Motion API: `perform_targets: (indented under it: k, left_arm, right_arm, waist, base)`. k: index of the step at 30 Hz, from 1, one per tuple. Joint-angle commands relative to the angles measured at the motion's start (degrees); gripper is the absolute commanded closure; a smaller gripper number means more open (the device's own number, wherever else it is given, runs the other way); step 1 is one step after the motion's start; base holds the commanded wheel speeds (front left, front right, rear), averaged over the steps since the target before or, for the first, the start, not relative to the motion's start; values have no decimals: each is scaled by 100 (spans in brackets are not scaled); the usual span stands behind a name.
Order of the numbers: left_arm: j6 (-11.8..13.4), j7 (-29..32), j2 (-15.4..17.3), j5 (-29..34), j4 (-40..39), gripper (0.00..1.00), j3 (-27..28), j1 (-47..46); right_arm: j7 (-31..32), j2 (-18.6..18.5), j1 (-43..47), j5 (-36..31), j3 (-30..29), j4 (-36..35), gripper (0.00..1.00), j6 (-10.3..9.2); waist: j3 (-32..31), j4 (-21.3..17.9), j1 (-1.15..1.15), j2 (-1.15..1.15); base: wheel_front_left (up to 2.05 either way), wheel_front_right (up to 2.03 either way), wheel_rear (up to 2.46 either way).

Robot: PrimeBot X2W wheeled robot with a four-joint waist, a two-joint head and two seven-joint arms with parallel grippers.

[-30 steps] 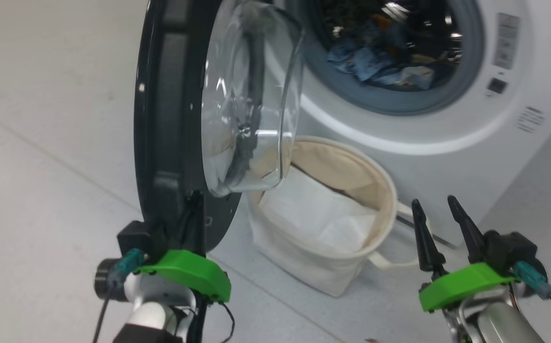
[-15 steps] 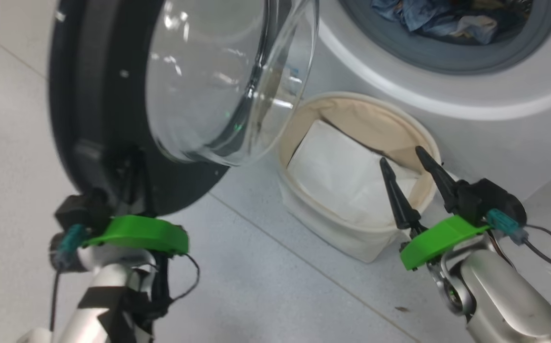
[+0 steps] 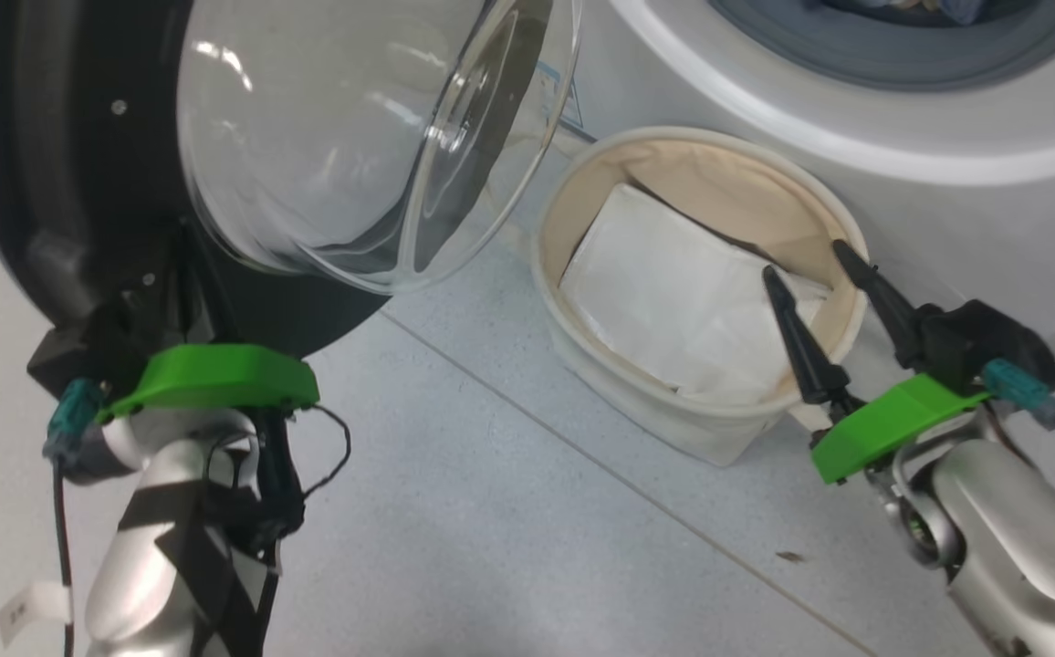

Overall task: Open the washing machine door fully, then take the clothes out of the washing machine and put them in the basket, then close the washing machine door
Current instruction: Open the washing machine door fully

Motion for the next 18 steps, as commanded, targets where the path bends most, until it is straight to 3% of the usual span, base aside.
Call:
perform_targets:
  k: [1,9,18]
  left_arm:
    - [104,-72,147,38,-48,100,273,-246]
    - [261,-132,130,-11,413,100,600,-537]
    - [201,-157,296,-130,862,100,1145,-783]
  right_arm:
    - [-70,-117,-57,55,58,-255,0,6]
    - [-70,-376,66,181,12,-461,0,6]
    - [-67,-557,96,216,-2,-565,0,6]
  waist:
    - [79,0,-1,0]
    - [167,10,-1,0]
    - [351,2,-1,0]
  base:
    - [-13,-13,-13]
    - [-8,-8,-8]
    - [-1,-1,-1]
